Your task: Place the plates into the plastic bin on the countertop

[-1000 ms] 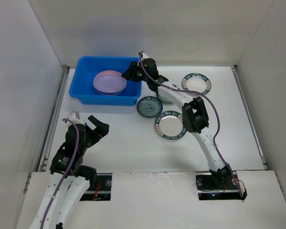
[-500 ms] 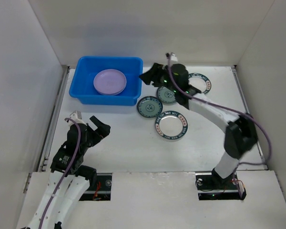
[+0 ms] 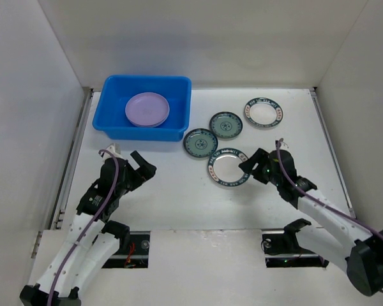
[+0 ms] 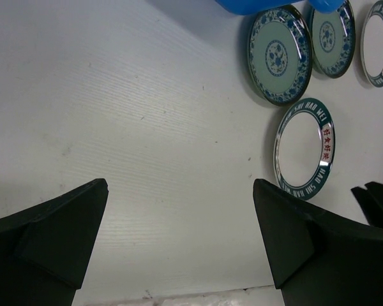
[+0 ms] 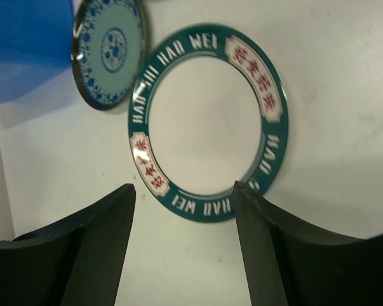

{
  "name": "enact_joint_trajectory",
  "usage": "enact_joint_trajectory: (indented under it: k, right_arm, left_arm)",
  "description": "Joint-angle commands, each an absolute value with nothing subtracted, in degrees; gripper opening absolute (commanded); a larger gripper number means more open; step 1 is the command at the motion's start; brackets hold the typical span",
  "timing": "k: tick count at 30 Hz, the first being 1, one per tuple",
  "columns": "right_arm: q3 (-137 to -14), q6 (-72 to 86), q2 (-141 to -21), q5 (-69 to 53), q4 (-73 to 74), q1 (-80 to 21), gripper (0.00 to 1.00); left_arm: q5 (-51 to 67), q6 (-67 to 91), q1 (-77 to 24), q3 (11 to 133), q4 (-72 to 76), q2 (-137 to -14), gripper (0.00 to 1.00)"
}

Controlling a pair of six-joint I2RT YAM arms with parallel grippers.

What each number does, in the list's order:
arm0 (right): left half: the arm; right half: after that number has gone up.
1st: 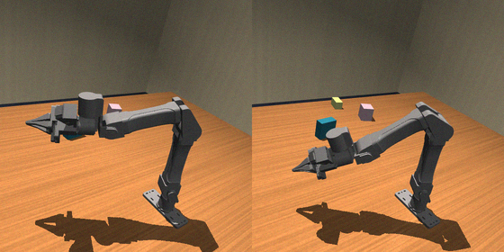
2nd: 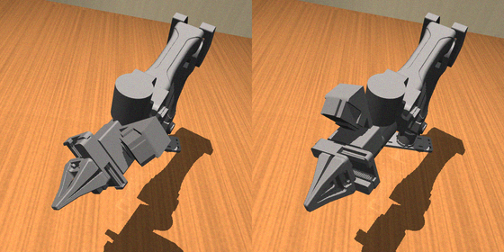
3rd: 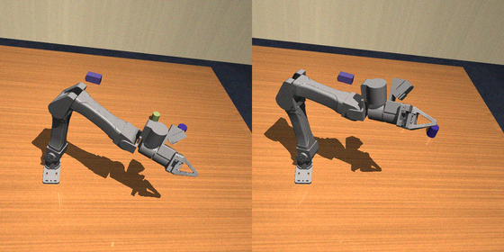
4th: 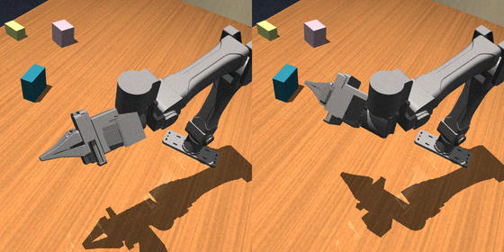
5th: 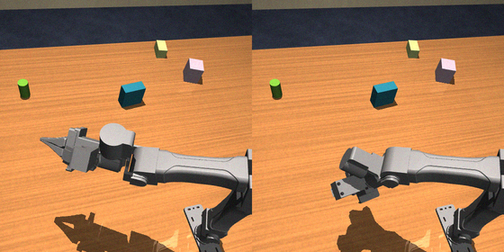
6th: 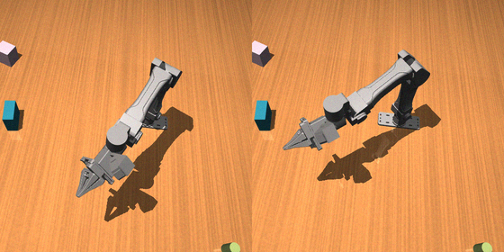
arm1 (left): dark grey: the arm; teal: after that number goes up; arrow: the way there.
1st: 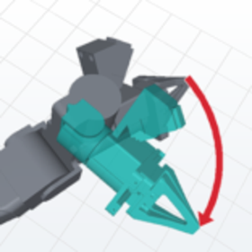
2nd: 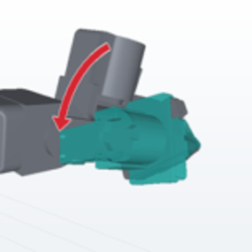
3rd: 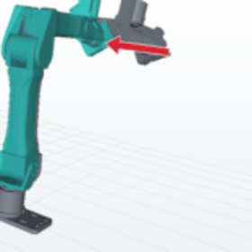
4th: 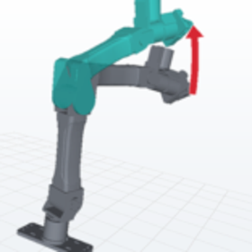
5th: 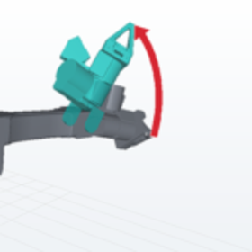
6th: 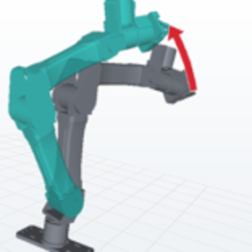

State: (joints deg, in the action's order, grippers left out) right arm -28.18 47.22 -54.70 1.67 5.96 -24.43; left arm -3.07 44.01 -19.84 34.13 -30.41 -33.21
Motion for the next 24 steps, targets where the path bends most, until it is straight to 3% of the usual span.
enact_joint_trajectory:
  k: [1,12,24]
  right_arm:
    - [-25.4,54.7,-49.1,3.4,11.4,-24.6,0.68]
    - [-18.6,59.3,-48.2,1.4,14.6,-20.4,0.68]
    - [-17.3,59.1,-60.5,-4.3,-1.7,-17.0,0.62]
  left_arm:
    - [-1.7,45.3,-20.2,33.7,-25.1,-34.4,1.0]
    - [-1.2,46.9,-19.6,34.3,-22.9,-38.0,1.0]
    - [-1.7,47.9,-19.0,34.7,-24.1,-38.7,1.0]
